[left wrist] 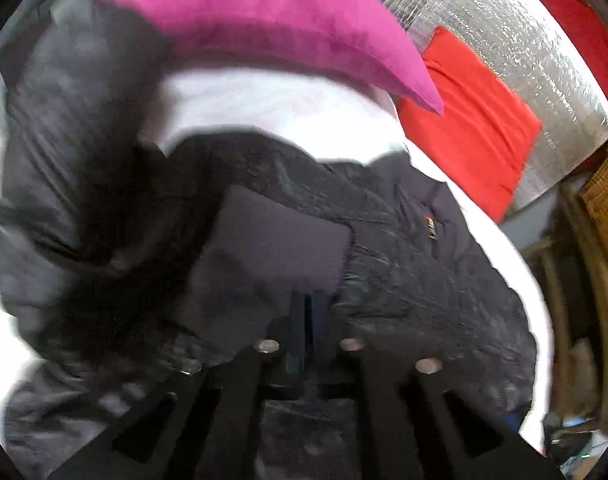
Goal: Fold large clothes
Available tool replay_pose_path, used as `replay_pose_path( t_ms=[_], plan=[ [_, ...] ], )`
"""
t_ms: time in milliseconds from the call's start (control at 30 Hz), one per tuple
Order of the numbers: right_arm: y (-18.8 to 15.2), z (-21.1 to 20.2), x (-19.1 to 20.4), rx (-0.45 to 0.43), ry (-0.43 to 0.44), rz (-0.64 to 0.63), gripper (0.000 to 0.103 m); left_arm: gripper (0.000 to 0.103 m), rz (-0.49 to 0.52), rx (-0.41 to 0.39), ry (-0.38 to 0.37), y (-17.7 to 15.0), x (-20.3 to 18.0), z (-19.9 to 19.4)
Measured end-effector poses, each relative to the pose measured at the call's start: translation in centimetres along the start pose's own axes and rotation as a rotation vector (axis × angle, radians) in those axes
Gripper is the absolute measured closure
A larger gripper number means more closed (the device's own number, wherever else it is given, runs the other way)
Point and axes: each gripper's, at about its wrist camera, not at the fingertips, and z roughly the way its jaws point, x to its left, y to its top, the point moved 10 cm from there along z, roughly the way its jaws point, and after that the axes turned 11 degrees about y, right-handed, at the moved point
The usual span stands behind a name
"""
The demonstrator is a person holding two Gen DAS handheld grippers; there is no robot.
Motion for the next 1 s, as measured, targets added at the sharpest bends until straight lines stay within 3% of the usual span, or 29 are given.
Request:
replay_pose_path(
  t_ms=[67,133,233,300,367,400,433,500,733,933,1000],
  plan=[
    [0.0,0.0,0.0,0.001,0.004,0.003,0.017,0.102,0.048,-0.105,0.024,1.0,0.0,-2.5],
    [0.0,0.1,-0.1,0.010,-0.005,0.003,0.017,0.102,0.082,-0.158,0.036,1.3,0.2,-3.9],
    [0.0,0.3,0.4,0.079,-0.059,-0.012,0.017,0.102,0.104,-0.102,0.044,0.1,1.2,-2.7],
    [0.0,-0.4,1.4,0.115,-0.074,-0.016,0.017,0.098,0.099,-0.109,0.029,-0.2,1.4,-2.8],
    [0.5,-2.1,2.2,0.108,-0.064,-0.004,0.014,0.058,0.117,-0.123,0.020,-0.5,1.0,-3.2],
    [0.9,-3.1,2.3,0.095,-0.075,-0.004,0.014,0.023,0.124,-0.130,0.011,-0.8,0.9,-3.5],
    [1.4,-4.1,2.2,0.077,-0.090,-0.007,0.014,0.017,0.127,-0.160,0.002,-0.7,0.6,-3.8],
    [2.0,-6.1,1.9,0.054,-0.113,0.017,0.014,0.017,0.103,-0.155,0.002,-0.6,0.8,-3.5],
    [-0.2,-8.8,1.6,0.062,-0.130,0.058,0.013,0.018,-0.221,0.116,-0.194,-2.0,3.9,-0.8],
    [-2.5,-8.4,2.2,0.074,-0.119,0.021,0.013,0.019,-0.282,0.161,-0.225,-1.6,3.7,0.3],
    [-2.7,-8.5,1.7,0.066,-0.114,0.024,0.013,0.026,-0.288,0.181,-0.219,-1.8,3.4,0.9]
  ],
)
